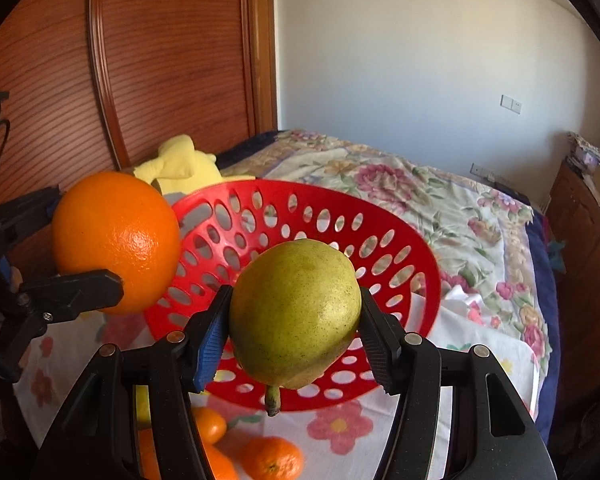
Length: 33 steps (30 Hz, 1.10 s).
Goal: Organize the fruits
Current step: 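Lift the pear with the right gripper while the left gripper carries the orange over the red basket, then open the right gripper to drop the pear into the basket while the left gripper releases the orange there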
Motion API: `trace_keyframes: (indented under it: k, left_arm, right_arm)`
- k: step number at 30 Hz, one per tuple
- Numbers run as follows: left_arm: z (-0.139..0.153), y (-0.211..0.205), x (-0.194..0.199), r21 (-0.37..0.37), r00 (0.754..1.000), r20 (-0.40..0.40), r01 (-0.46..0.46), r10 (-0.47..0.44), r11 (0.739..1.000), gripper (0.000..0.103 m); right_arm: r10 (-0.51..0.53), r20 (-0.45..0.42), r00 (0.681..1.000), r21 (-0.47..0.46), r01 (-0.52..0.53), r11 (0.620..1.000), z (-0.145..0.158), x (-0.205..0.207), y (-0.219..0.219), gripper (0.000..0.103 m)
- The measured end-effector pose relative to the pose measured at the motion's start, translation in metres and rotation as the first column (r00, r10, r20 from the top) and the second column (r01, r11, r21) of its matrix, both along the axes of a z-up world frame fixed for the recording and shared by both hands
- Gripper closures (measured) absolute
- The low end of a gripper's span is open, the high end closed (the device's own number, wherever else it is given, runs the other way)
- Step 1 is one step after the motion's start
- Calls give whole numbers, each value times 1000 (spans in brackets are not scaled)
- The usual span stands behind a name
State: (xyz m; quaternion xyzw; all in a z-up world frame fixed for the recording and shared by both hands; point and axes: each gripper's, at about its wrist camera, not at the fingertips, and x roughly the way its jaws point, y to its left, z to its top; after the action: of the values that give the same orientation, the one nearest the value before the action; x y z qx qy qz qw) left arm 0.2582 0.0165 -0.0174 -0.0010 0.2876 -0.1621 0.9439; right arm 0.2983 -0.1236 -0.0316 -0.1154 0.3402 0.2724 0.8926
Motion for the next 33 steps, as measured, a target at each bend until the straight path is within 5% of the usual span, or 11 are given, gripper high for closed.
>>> trace_keyframes:
  k: [20,33]
  left_arm:
    - [-14,8,38,20,1000,-21,-15,15,1000,16]
    - [-15,5,38,45,999,-28,-15,16,999,16]
  right_arm:
    - [15,-66,998,-182,-27,983,-39,30,26,41]
    - [15,-74,997,-211,-30,977,-42,35,31,41]
